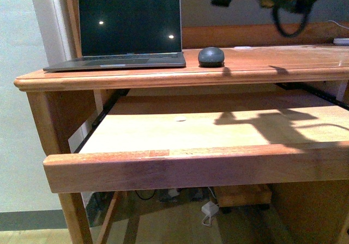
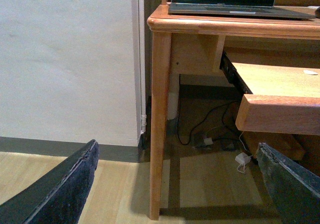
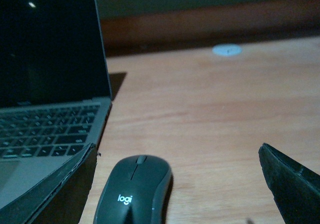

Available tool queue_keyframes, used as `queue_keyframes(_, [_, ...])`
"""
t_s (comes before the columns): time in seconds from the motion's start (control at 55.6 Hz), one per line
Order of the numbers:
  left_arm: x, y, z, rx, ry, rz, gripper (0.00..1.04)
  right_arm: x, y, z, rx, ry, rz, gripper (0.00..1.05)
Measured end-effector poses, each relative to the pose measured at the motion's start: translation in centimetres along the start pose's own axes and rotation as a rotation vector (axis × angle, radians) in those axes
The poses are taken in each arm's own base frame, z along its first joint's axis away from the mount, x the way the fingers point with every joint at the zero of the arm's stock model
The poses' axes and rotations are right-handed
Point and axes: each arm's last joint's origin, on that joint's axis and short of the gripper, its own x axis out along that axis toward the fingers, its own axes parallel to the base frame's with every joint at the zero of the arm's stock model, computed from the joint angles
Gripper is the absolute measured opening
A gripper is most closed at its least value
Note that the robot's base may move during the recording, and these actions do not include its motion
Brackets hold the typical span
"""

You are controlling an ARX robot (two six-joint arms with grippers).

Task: Place mouse

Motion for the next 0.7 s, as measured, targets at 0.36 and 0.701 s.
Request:
queue_keyframes(0.36, [0.0,0.0,0.0,0.0,0.0,0.0,0.97,-14.1,-9.0,-5.9,-0.009,0.086,0.305,0.97])
queue_keyframes(0.701, [0.0,0.0,0.0,0.0,0.0,0.0,0.97,-21.2,-14.0,-13.9,-0.023,0.255,0.419,0.97])
